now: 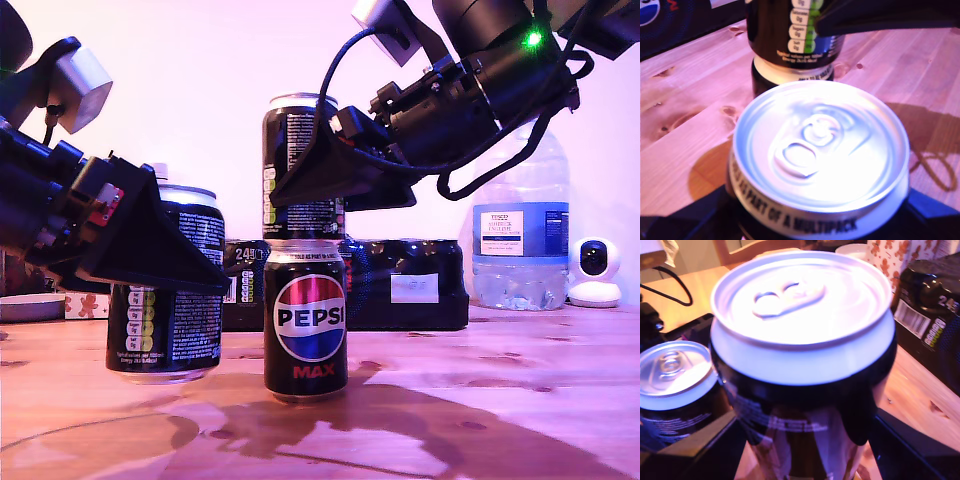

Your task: Stack up the Pepsi cans on top of each other

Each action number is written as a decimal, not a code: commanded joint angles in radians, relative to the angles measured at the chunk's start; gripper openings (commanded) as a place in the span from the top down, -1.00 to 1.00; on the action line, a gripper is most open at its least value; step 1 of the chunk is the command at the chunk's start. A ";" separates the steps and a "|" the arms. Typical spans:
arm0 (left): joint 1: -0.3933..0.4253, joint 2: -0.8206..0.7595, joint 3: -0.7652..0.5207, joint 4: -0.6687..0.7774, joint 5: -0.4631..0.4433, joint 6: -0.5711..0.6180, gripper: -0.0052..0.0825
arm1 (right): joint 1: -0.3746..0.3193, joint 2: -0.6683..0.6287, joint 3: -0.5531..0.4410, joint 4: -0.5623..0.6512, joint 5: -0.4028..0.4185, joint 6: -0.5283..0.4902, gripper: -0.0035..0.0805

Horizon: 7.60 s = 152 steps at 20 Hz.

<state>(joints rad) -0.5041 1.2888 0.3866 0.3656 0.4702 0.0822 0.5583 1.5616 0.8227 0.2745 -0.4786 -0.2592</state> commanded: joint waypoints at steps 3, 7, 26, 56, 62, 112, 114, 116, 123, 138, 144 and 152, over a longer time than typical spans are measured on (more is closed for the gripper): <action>0.000 -0.034 0.004 0.031 0.020 -0.003 0.07 | 0.005 0.010 -0.014 -0.018 0.016 0.001 -0.52; 0.000 -0.034 0.004 0.031 0.021 -0.003 0.07 | 0.005 0.010 -0.005 -0.018 -0.013 0.024 -0.52; 0.000 -0.034 0.004 0.031 0.023 -0.003 0.07 | 0.005 -0.010 0.010 -0.067 -0.009 0.027 -0.52; 0.000 -0.034 0.004 0.030 0.024 -0.003 0.07 | 0.006 -0.081 0.011 -0.059 0.044 0.050 -0.86; 0.000 -0.034 0.004 0.030 0.024 -0.003 0.07 | 0.009 -0.105 0.011 -0.068 0.032 0.055 -0.86; 0.031 -0.270 0.309 -0.351 -0.008 0.038 0.07 | 0.015 -0.785 -0.272 -0.491 0.289 0.176 0.94; 0.031 -0.270 0.349 -0.381 -0.008 0.060 0.07 | 0.015 -0.844 -0.350 -0.428 0.310 0.215 0.94; 0.031 -0.270 0.375 -0.394 -0.008 0.073 0.07 | 0.015 -0.888 -0.401 -0.413 0.314 0.230 0.94; 0.030 -0.268 0.445 -0.397 -0.007 0.076 0.07 | 0.016 -0.950 -0.538 -0.291 0.407 0.261 0.94; -0.069 -0.048 0.734 -0.429 0.019 0.079 0.07 | 0.016 -0.950 -0.538 -0.274 0.412 0.260 0.94; -0.107 0.076 0.859 -0.510 0.019 0.103 0.07 | 0.016 -0.950 -0.538 -0.271 0.412 0.260 0.94; -0.111 0.165 0.914 -0.550 0.016 0.121 0.07 | 0.016 -0.950 -0.538 -0.271 0.412 0.260 0.94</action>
<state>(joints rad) -0.6128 1.4670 1.2659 -0.2066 0.4801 0.1940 0.5713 0.6125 0.2901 -0.0071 -0.0681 -0.0006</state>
